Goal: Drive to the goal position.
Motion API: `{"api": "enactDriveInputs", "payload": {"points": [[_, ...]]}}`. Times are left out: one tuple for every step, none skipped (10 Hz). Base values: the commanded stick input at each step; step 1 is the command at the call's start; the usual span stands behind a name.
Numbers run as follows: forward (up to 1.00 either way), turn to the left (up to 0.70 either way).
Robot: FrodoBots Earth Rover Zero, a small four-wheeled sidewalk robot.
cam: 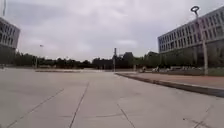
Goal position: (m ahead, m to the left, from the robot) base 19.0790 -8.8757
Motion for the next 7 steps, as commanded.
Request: {"api": "enactDriveInputs", "payload": {"points": [[1.0,0.0],[1.0,0.0],[1.0,0.0],[1.0,0.0],[1.0,0.0],[1.0,0.0],[1.0,0.0]]}}
